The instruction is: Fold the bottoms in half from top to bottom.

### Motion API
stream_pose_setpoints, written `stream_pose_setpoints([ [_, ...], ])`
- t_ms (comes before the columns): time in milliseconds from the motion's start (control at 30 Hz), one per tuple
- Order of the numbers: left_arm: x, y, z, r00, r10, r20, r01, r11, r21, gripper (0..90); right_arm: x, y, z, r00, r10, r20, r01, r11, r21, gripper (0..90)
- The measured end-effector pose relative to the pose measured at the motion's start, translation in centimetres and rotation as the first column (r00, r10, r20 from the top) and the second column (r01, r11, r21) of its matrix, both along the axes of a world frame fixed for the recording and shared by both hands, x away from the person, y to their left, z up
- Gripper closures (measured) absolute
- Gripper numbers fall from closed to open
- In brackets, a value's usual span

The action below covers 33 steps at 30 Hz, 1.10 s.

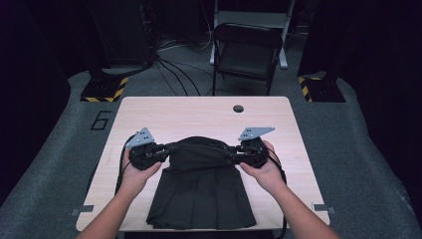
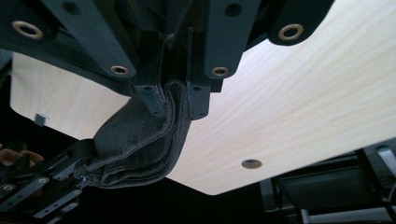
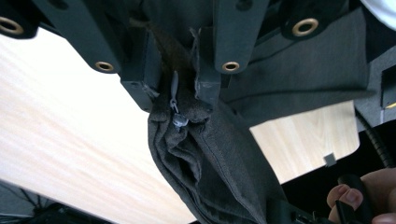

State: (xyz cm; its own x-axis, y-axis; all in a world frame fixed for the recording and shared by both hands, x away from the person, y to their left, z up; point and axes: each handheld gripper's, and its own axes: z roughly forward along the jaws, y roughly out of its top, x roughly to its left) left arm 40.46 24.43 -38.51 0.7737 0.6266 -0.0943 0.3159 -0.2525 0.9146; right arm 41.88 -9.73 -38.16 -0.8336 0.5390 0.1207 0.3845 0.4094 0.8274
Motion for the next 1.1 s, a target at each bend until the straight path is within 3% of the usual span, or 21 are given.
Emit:
stream_pose_setpoints([
  [167,1.6,0.2,1.1,0.9997,0.022,0.013,-0.022,0.9997,0.014,80.3,1.6,0.3,1.4,0.9999,-0.011,0.004,0.011,1.0,0.008,73.1],
  [333,2.6,0.4,1.6,0.9996,0.029,0.0,-0.029,0.9993,0.022,80.3,2.9,0.8,2.3,0.9997,-0.022,0.008,0.022,1.0,-0.001,73.6],
  [767,5.0,0.2,1.5,0.9972,0.066,-0.036,-0.065,0.9977,0.02,80.4,5.4,1.3,2.2,0.9975,-0.071,-0.003,0.071,0.997,-0.022,74.1],
  [1100,7.0,-0.5,3.5,0.9954,0.094,-0.02,-0.093,0.9954,0.023,80.5,7.4,1.4,3.2,0.9913,-0.13,0.02,0.131,0.991,-0.011,74.4],
])
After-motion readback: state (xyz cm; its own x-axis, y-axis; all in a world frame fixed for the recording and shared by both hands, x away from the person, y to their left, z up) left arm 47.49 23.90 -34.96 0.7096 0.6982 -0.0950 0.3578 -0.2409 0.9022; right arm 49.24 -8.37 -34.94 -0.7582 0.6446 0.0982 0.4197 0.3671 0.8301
